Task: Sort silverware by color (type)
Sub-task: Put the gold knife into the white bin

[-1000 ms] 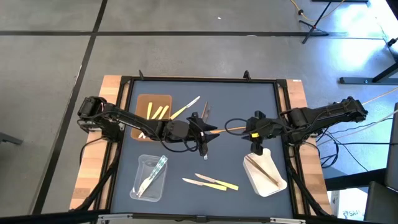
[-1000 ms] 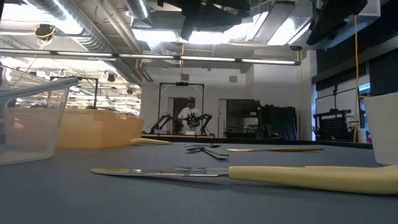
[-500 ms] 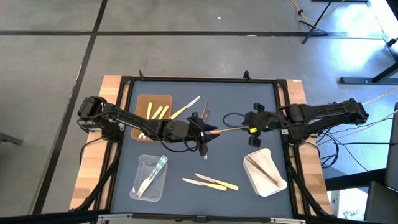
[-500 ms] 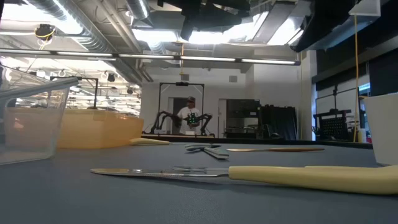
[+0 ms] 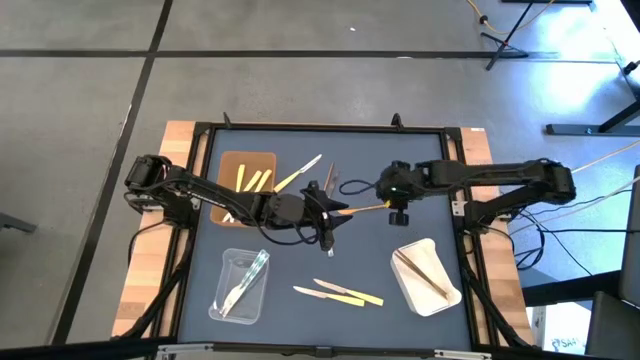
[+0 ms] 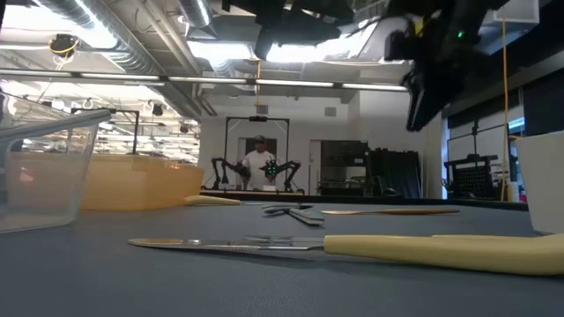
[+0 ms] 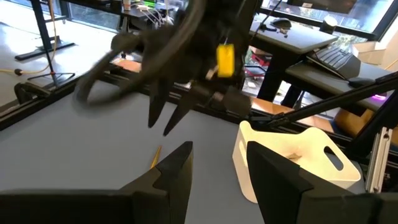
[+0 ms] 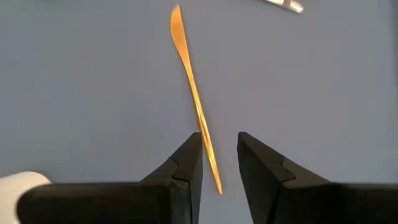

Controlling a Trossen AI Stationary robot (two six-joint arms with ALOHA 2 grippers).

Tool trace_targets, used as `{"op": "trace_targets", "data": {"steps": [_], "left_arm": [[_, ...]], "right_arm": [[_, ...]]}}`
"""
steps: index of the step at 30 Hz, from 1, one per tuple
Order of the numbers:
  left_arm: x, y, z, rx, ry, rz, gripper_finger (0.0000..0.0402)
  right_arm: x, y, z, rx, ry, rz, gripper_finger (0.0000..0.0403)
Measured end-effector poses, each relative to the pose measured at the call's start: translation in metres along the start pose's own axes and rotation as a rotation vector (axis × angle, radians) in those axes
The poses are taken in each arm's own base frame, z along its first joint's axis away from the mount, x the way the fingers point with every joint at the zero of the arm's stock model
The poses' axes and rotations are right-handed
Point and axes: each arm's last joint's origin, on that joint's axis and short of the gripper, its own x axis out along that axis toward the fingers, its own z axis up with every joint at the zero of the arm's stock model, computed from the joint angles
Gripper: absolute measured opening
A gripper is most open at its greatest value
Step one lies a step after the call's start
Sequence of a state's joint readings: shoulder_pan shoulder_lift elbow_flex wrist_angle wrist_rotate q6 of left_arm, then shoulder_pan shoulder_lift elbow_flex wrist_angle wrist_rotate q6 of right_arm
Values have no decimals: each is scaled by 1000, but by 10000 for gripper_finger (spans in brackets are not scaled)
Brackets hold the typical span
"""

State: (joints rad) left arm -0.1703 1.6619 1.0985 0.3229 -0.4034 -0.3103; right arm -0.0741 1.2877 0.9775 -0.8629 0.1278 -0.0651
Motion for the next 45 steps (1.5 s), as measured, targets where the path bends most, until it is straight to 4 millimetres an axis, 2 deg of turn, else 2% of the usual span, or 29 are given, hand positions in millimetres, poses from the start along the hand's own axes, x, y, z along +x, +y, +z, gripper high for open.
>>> {"op": "trace_targets", "data": {"steps": [8, 15, 45], "left_arm": [[0, 0, 0, 0, 0, 0, 146], [0, -1, -1, 1, 10, -25, 146], [-1, -3, -1, 0, 20, -57, 146]], "right_arm": [[38, -7, 4, -39, 143, 42, 88], [63, -12, 3, -30, 239, 54, 88], [120, -5, 1, -59, 391, 88, 88]]}}
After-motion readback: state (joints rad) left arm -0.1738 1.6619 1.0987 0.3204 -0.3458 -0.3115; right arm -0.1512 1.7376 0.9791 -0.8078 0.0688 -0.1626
